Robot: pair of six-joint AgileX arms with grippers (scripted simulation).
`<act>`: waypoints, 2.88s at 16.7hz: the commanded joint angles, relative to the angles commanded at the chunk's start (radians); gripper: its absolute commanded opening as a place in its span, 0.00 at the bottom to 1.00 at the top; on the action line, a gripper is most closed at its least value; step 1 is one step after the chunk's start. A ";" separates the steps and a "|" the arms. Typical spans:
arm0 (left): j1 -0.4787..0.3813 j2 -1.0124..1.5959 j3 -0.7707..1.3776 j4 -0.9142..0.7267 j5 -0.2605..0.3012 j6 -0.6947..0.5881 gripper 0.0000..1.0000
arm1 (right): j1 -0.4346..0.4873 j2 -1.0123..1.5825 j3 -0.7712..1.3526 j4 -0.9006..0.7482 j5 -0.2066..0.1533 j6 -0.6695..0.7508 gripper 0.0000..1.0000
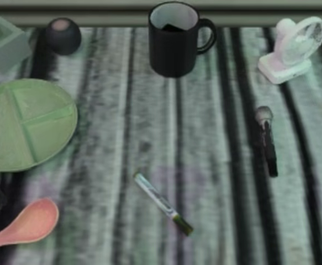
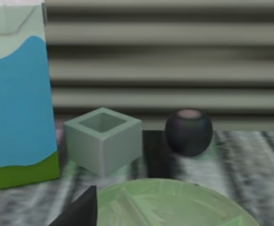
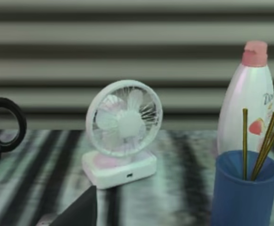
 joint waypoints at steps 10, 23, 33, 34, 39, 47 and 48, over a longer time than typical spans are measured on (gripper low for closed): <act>0.000 0.000 0.000 0.000 0.000 0.000 1.00 | 0.084 0.377 0.301 -0.242 0.020 0.078 1.00; 0.000 0.000 0.000 0.000 0.000 0.000 1.00 | 0.313 1.698 1.307 -0.816 0.077 0.338 1.00; 0.000 0.000 0.000 0.000 0.000 0.000 1.00 | 0.384 2.077 1.579 -1.035 0.108 0.409 1.00; 0.000 0.000 0.000 0.000 0.000 0.000 1.00 | 0.384 2.077 1.579 -1.035 0.108 0.409 1.00; 0.000 0.000 0.000 0.000 0.000 0.000 1.00 | 0.378 2.097 1.555 -0.994 0.108 0.404 1.00; 0.000 0.000 0.000 0.000 0.000 0.000 1.00 | 0.360 2.245 1.425 -0.711 0.109 0.387 1.00; 0.000 0.000 0.000 0.000 0.000 0.000 1.00 | 0.359 2.246 1.424 -0.709 0.109 0.387 1.00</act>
